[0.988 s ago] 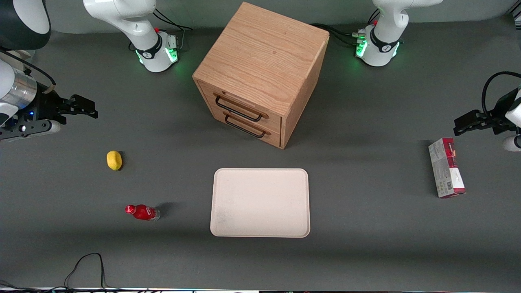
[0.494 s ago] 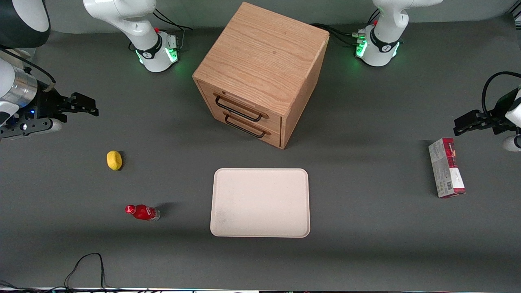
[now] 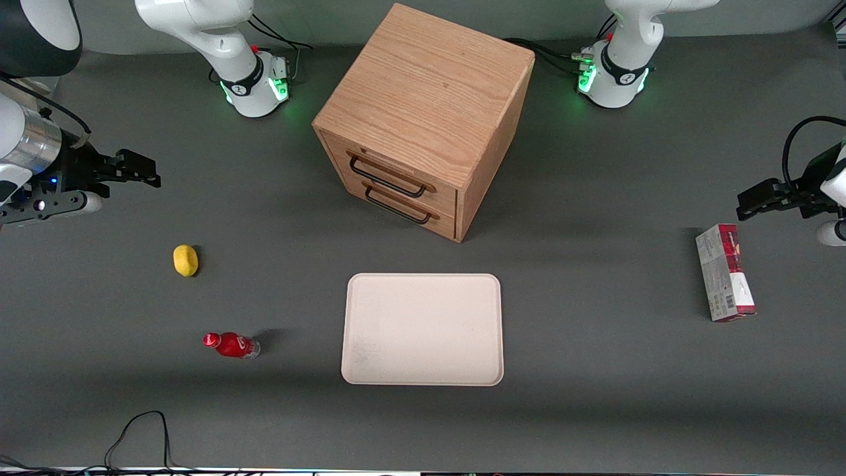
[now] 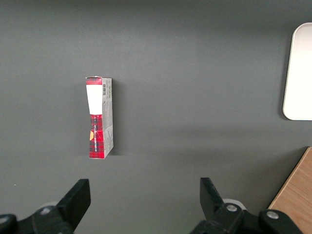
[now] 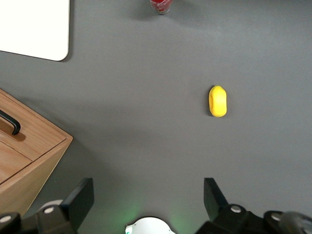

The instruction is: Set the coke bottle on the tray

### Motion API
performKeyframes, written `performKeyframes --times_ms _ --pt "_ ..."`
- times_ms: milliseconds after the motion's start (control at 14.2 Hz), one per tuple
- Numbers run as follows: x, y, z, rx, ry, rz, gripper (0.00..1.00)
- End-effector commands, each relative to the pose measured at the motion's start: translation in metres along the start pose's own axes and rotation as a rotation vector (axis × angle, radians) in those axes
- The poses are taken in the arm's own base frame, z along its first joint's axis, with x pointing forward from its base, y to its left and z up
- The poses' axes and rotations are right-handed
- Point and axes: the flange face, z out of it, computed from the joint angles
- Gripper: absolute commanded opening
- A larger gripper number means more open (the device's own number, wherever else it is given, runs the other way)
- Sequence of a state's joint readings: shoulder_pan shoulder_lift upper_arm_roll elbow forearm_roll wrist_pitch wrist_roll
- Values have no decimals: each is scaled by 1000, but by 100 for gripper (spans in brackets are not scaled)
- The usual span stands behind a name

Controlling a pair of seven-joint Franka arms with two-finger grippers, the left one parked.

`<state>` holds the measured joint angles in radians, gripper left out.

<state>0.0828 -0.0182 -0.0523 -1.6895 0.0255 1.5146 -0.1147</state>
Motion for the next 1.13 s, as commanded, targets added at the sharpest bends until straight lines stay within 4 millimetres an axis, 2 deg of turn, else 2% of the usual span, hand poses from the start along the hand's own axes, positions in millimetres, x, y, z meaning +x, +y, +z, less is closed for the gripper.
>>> performKeyframes --times_ms 0,282,353,565,706,918,1059 --pt "-1 0 -4 17 -1 -11 100" --pt "4 -1 -2 14 -3 -14 100" --pt "10 1 -8 12 11 -10 100" --pt "46 3 -21 3 30 -11 100" --pt "81 4 -23 -6 23 -7 100" --pt "143 6 -7 -19 34 -7 100" --pt "170 -3 11 -8 44 29 100"
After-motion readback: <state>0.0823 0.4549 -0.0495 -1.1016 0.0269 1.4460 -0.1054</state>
